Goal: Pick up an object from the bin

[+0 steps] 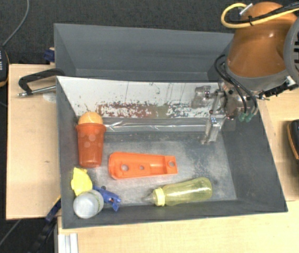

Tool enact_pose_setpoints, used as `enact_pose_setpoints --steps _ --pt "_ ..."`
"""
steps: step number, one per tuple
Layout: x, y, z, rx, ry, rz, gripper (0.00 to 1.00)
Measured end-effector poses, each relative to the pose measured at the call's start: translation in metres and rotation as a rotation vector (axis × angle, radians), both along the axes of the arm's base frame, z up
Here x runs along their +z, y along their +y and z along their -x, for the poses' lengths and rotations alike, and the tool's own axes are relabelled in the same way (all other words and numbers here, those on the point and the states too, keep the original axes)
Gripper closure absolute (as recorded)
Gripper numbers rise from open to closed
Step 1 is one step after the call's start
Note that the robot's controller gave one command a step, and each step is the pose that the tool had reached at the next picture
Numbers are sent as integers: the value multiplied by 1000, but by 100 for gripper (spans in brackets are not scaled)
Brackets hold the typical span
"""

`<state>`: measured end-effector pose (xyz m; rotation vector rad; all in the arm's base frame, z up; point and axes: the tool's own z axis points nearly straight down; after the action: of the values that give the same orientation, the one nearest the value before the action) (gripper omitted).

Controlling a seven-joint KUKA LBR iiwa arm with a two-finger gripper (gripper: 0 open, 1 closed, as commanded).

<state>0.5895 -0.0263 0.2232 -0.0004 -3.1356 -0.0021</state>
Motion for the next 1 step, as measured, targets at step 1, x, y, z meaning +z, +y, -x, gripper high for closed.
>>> enact_pose_setpoints --steps 1 --pt "5 0 -1 0 -9 0 0"
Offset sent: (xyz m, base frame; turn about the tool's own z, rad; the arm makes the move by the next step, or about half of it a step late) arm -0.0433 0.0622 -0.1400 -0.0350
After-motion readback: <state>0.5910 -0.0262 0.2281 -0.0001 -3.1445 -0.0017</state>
